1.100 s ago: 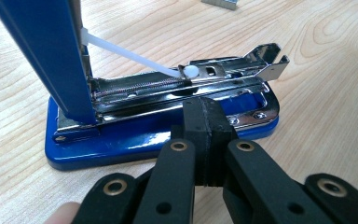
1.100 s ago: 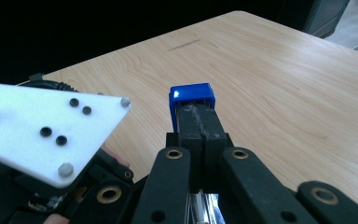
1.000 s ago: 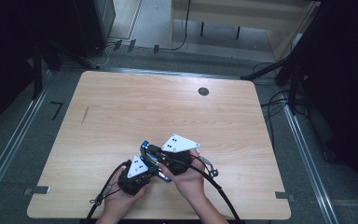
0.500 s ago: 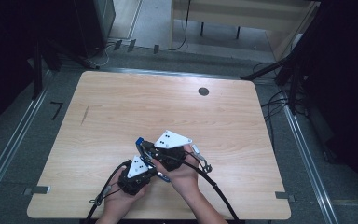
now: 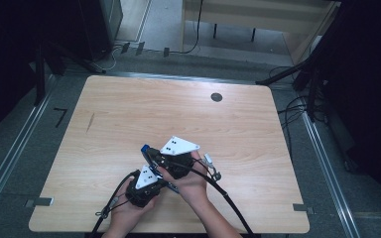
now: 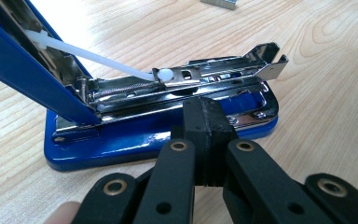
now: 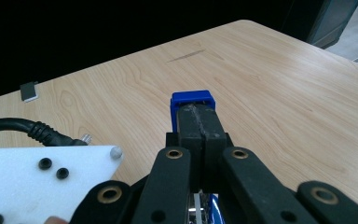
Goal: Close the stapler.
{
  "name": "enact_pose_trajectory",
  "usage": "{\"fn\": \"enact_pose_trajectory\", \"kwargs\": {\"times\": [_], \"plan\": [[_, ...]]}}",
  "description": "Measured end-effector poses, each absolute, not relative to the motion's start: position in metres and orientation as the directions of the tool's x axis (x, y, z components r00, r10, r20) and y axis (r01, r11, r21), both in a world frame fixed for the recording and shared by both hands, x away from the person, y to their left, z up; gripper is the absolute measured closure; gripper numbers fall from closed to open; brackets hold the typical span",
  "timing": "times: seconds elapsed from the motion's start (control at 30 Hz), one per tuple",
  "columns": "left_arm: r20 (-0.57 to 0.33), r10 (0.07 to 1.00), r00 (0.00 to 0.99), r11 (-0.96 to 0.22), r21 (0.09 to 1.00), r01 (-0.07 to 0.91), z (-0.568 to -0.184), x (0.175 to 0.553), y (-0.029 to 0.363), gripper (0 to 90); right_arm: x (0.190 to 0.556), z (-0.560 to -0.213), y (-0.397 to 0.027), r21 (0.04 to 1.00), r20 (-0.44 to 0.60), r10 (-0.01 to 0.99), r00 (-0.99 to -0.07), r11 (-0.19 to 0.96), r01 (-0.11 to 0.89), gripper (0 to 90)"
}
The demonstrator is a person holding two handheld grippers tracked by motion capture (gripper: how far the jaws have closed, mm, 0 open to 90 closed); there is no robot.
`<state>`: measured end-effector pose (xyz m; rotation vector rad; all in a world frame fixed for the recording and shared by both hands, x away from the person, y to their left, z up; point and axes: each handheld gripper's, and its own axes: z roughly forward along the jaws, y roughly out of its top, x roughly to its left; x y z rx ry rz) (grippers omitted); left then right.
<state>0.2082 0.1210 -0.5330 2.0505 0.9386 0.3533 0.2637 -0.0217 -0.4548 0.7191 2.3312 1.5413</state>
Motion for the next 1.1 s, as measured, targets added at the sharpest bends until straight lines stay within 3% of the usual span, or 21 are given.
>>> {"fn": "enact_pose_trajectory", "kwargs": {"times": [1.1], "plan": [[-0.078,0.725,0.684,-0.38,0.783,0.492,-0.533,0.208,0.121,90.0,0.276,-0.478,-0.008,0.877,0.079,0.518,-0.852,0.37,0.306,90.0]]}}
